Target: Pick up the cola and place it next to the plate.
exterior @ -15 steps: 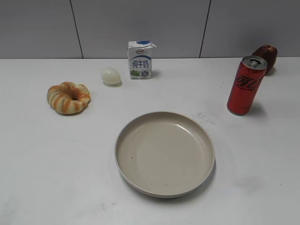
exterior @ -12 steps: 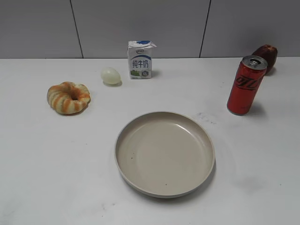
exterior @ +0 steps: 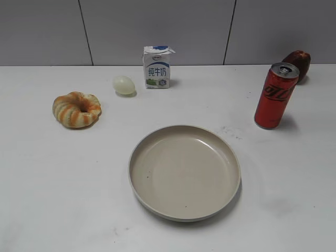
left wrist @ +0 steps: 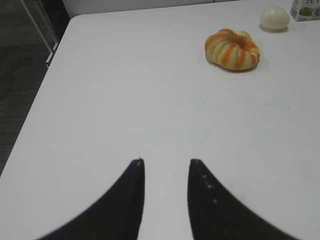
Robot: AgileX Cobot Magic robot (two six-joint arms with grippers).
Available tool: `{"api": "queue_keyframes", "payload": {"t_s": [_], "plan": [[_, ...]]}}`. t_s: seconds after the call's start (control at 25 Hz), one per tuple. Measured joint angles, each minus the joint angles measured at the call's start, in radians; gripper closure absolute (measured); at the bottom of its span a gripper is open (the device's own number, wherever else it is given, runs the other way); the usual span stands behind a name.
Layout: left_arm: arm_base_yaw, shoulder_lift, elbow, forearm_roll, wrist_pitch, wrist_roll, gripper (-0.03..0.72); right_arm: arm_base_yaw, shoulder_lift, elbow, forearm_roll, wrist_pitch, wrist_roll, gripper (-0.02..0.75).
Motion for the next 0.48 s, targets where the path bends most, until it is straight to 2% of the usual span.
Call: {"api": "queue_keyframes", "payload": {"t_s": [0.24,0.48], "plan": [[0.000,0.000,0.000,0.000,0.000,0.000,0.452,0.000,0.264,-0.066,0.009,-0.044,0.000,0.076],[0.000,0.000,0.000,0.000,0.000,0.000,0.452,0.000,0.553,-0.225,0.018,-0.066,0.002,0.094]]}}
